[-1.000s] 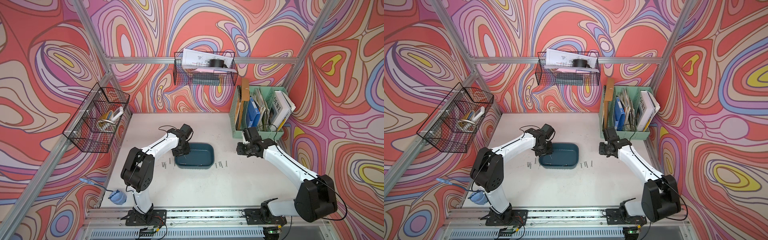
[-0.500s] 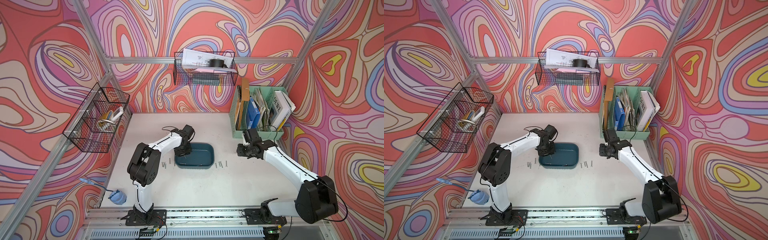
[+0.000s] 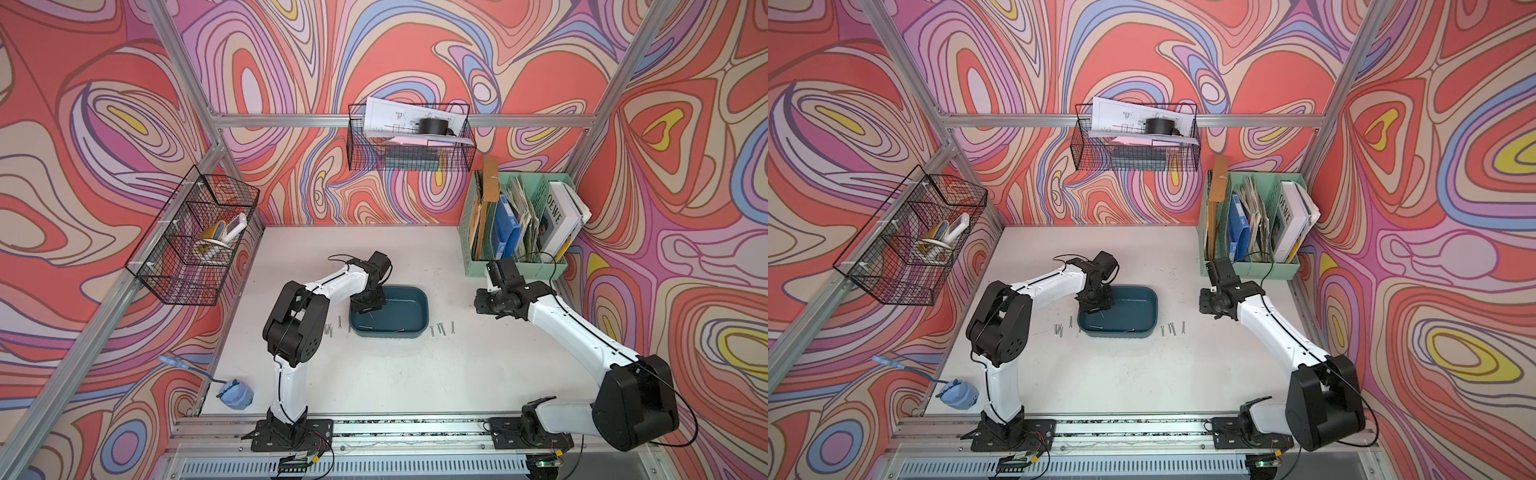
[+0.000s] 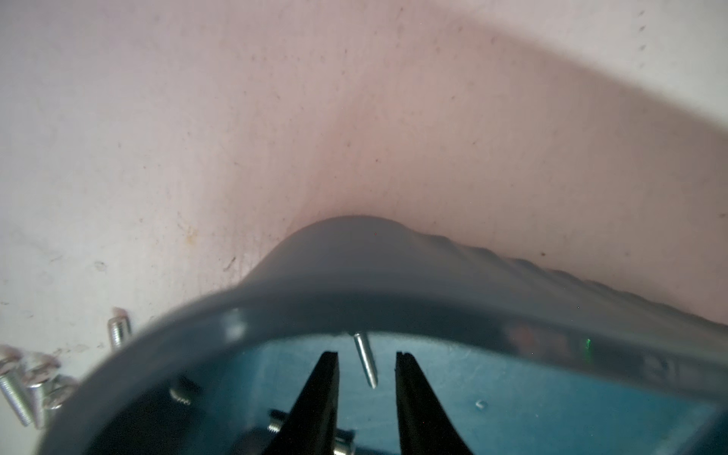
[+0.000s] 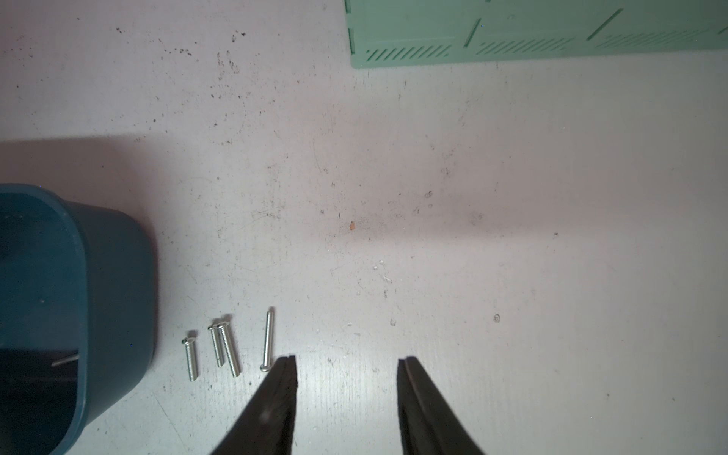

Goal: Take out the screws from the storage box
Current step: Pick up the screw from the storage box.

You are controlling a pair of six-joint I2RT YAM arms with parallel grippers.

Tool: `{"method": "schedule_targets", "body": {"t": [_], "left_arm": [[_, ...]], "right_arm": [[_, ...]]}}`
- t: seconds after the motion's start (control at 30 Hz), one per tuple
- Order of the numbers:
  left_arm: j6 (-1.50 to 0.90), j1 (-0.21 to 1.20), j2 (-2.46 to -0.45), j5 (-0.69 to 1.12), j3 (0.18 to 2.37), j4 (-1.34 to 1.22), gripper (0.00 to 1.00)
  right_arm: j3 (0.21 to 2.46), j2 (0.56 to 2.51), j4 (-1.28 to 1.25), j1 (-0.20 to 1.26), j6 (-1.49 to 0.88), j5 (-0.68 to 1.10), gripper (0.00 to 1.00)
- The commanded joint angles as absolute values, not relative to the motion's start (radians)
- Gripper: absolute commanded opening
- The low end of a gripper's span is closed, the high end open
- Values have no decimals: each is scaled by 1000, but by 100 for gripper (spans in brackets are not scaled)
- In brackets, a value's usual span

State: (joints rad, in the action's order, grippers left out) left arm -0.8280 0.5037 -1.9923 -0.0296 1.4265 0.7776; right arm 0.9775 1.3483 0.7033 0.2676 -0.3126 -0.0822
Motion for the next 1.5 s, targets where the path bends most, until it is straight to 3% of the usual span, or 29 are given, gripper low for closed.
{"method": "schedule_targets", "body": {"t": [0.0,0.67,1.47], "left_arm": [[-838,506,-2015,-49,1439,777,28],[-829,507,-2035,-45,1355,721,15],[-792,541,-2046,-81,1410,772,9]], "right_arm": [[966,1338,701,262,-319,-91,43],[964,1339,704,262,-318,-89,44],[953,1326,698,262,-318,-93,43]]}}
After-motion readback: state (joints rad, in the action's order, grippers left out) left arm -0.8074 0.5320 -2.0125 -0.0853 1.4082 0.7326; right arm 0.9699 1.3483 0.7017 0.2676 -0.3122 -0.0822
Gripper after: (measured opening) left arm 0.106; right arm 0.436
